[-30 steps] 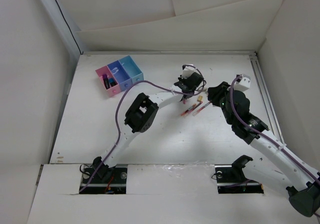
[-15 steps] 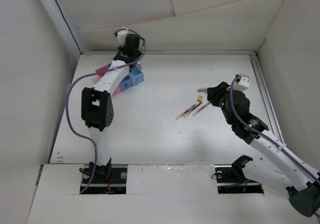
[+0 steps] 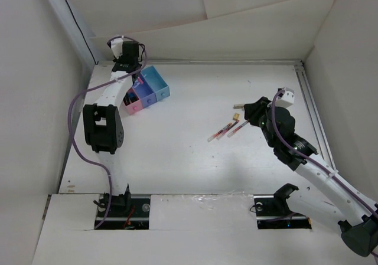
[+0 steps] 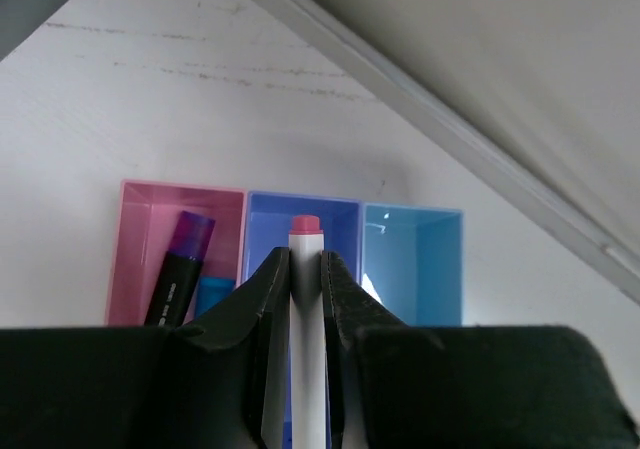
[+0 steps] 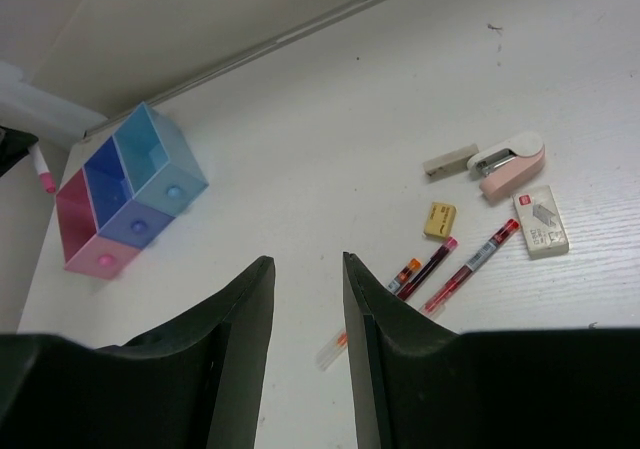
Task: Sort the stationery into containers
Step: Place the stationery into the container
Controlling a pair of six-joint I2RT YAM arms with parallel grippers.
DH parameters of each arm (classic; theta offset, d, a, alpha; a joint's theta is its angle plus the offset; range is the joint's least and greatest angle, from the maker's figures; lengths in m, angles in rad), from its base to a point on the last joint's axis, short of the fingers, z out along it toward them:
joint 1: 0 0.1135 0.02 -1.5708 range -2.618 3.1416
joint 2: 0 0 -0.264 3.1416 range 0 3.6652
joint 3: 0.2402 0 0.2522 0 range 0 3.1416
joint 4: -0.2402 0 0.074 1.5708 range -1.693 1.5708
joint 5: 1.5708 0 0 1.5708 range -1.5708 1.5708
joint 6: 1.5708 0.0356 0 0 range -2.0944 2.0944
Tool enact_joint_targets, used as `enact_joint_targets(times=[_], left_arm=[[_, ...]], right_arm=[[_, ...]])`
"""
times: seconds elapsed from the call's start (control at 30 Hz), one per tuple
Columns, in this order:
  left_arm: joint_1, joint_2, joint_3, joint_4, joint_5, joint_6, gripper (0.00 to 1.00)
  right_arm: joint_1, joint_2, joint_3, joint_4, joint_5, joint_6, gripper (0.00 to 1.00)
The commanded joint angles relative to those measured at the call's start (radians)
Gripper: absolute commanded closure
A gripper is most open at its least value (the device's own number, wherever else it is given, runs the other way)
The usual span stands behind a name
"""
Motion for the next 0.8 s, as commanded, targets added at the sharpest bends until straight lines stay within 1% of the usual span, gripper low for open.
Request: enact_joint_targets(times=[0.0, 0.27, 0.33, 0.37, 0.47, 0.5, 0.6, 0.63, 0.73, 0.77], left_arm=[[-0.001, 0.015, -0.043, 0.027, -0.027, 0.03, 1.0], [-0.001, 0.074, -0.061, 0.057, -0.037, 0.042, 1.0], [-0.001, 0.074, -0.084, 0.069, -0.026, 0.042, 0.95], [-0.001, 0.065, -0.084, 0.081, -0.026, 0.042, 0.87], [-0.001, 0.064, -0.084, 0.081, -0.026, 0.042, 0.75], [-0.001, 0.064, -0.084, 0.081, -0.026, 0.042, 0.73], [-0.001, 0.054, -0.084, 0.081, -0.026, 0.042, 0.73], [-0.001, 0.054, -0.084, 0.081, -0.026, 0.042, 0.7], [-0.001, 0.02, -0.084, 0.081, -0.017, 0.042, 0.7], [-0.018, 0.006, -0.097, 0.09, -0.017, 0.042, 0.72]], right_arm=[[-0.006, -0.016, 0.011, 0.058, -0.008, -0.012, 0.6], [-0.006, -0.006, 0.011, 0.058, -0.008, -0.022, 0.59], [-0.006, -0.006, 0.011, 0.058, -0.008, -0.022, 0.59], [-0.006, -0.006, 0.011, 0.058, -0.008, -0.022, 0.59], [-0.006, -0.006, 0.011, 0.058, -0.008, -0.022, 0.59], [-0.006, -0.006, 0.011, 0.058, -0.008, -0.022, 0.59], [-0.006, -0.006, 0.011, 0.058, -0.008, -0.022, 0.59], [-0.006, -0.006, 0.011, 0.058, -0.008, -0.022, 0.59], [-0.006, -0.006, 0.011, 0.058, -0.008, -0.022, 0.59], [-0.006, -0.006, 0.011, 0.058, -0.008, -0.022, 0.59]])
